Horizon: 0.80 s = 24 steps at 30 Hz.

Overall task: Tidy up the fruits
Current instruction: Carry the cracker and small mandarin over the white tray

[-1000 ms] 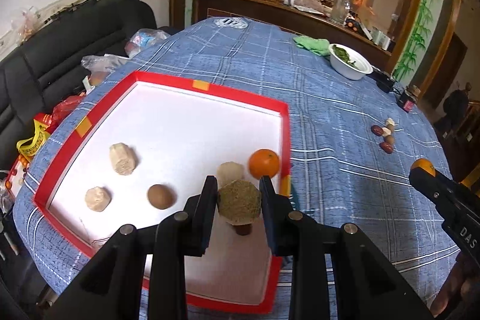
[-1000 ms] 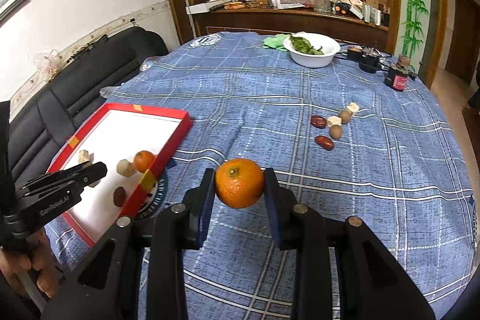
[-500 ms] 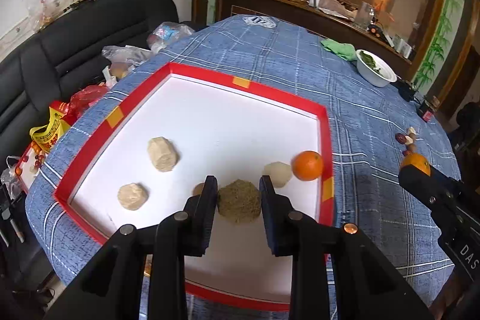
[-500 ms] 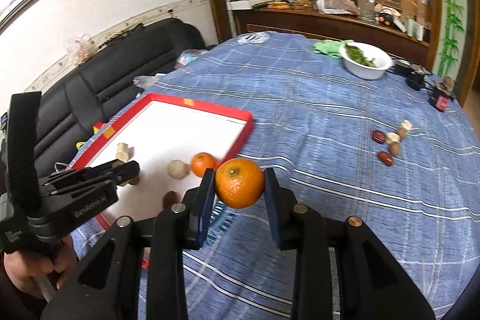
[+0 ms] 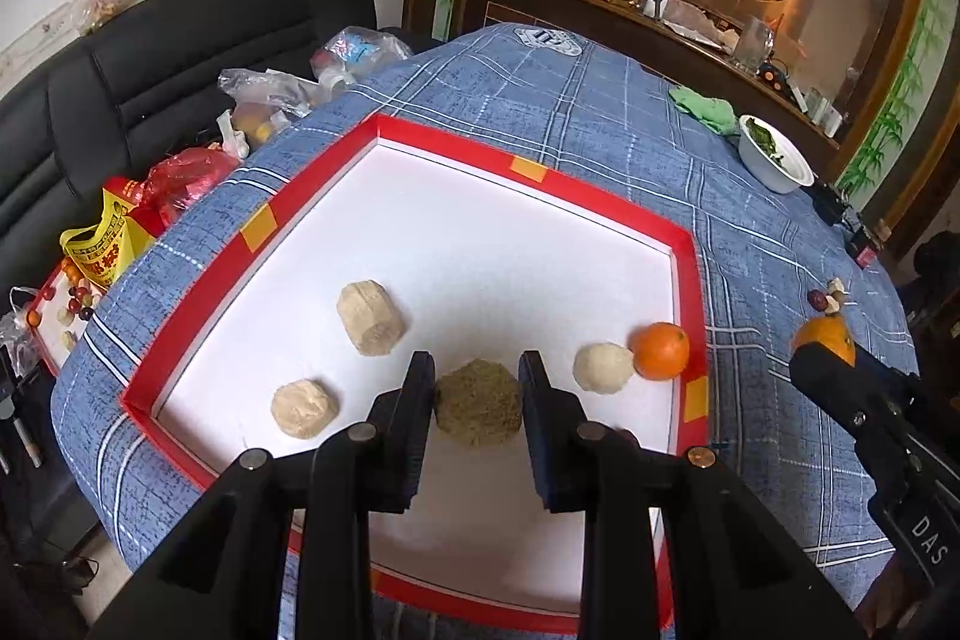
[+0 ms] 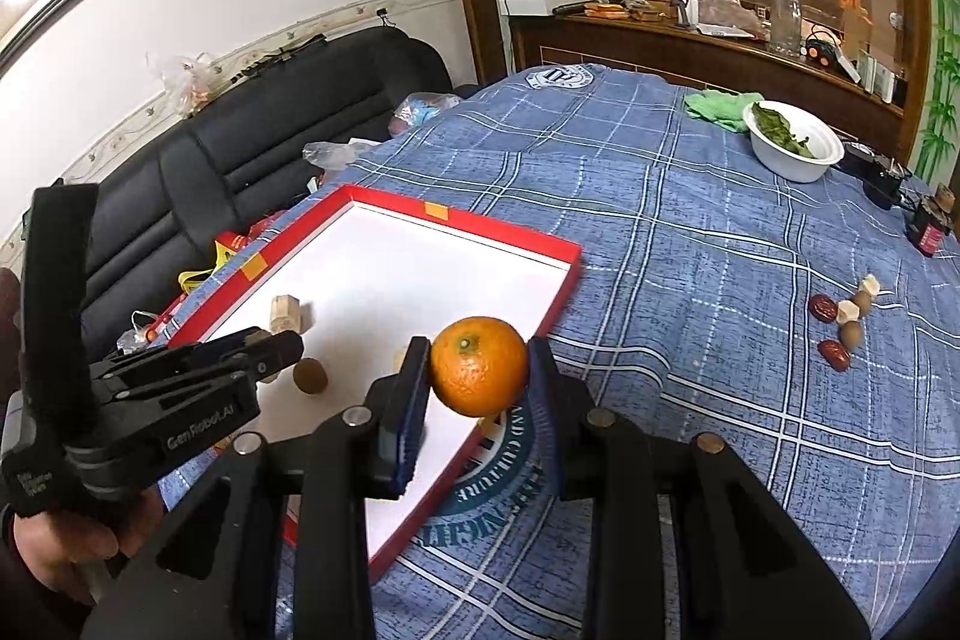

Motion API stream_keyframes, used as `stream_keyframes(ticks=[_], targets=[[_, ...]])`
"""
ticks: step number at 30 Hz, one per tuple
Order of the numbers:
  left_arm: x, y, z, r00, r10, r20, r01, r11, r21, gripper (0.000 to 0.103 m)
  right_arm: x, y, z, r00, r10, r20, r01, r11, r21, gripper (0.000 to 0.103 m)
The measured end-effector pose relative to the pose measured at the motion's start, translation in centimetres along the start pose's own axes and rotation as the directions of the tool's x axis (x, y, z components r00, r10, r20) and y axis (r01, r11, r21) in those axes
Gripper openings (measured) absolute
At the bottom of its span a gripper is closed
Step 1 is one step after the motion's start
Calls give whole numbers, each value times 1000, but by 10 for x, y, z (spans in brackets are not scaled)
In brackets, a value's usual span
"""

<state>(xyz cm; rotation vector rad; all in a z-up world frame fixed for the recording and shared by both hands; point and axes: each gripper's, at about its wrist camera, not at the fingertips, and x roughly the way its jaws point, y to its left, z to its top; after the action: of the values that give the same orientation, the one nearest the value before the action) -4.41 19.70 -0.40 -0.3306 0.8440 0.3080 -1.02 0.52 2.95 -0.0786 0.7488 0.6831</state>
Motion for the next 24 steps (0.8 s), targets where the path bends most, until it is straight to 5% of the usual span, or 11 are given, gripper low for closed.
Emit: stream_keyframes(ticks=[2,11,24], targets=[[1,13,8,999,-41,-23,40,998,-45,28,2,1,1,1000,1,-5,-1,1000,-2,34],[-24,66,51,998,-2,62,11,989,-147,28,2,15,14,1000,19,15,-18,1000,-15,34],[12,21,19,999,37,-3,-38,999,-17,28,28,22,16,1000,26,-17,-26,999,-25,34]])
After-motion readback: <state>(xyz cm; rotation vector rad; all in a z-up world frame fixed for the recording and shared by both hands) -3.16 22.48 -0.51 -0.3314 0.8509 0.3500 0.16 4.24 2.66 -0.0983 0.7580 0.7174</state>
